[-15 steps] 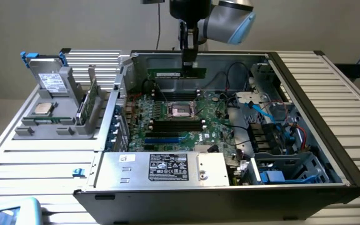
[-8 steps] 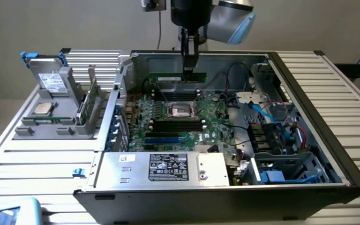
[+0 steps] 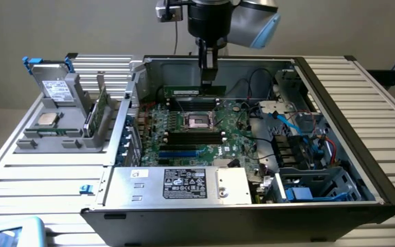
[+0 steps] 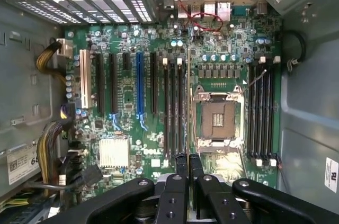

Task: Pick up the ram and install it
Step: 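Insert the ram into the slot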

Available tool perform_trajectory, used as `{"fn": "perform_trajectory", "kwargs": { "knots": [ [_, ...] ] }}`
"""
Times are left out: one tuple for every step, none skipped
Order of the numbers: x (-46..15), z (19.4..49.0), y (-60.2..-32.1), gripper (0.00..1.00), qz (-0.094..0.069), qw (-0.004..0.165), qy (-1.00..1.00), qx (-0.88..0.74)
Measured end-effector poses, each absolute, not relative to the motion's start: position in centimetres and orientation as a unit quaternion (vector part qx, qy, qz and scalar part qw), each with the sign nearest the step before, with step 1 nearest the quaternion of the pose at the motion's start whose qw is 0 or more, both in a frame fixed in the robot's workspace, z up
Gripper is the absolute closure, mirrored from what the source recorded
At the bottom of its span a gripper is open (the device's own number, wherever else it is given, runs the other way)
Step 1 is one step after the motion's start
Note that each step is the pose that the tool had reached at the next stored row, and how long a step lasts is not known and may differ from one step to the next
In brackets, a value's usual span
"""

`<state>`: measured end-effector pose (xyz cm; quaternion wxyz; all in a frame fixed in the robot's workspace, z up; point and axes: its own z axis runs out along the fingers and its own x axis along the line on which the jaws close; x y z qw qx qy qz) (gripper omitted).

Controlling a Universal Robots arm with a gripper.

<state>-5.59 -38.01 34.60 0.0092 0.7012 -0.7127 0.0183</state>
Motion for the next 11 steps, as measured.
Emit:
{"fn": "perform_trajectory", "kwargs": {
  "knots": [
    [-5.6, 34.4, -38.0, 0.87, 0.018, 0.009, -0.713, 0.701],
    [-5.6, 34.3, -38.1, 0.87, 0.019, 0.01, -0.713, 0.701],
    [-5.6, 34.2, -38.1, 0.87, 0.019, 0.01, -0.713, 0.701],
    [-5.6, 34.1, -38.1, 0.87, 0.02, 0.011, -0.713, 0.701],
    [-5.6, 34.0, -38.2, 0.87, 0.021, 0.011, -0.713, 0.701],
    [-5.6, 33.8, -38.2, 0.87, 0.021, 0.012, -0.713, 0.701],
    [-5.6, 33.6, -38.3, 0.87, 0.021, 0.012, -0.713, 0.701],
    [-5.6, 33.5, -38.4, 0.87, 0.021, 0.012, -0.713, 0.701],
    [-5.6, 33.3, -38.6, 0.87, 0.021, 0.012, -0.713, 0.701],
    [-5.6, 33.1, -38.7, 0.87, 0.021, 0.012, -0.713, 0.701],
    [-5.6, 32.9, -38.8, 0.87, 0.021, 0.012, -0.713, 0.701]
  ]
}}
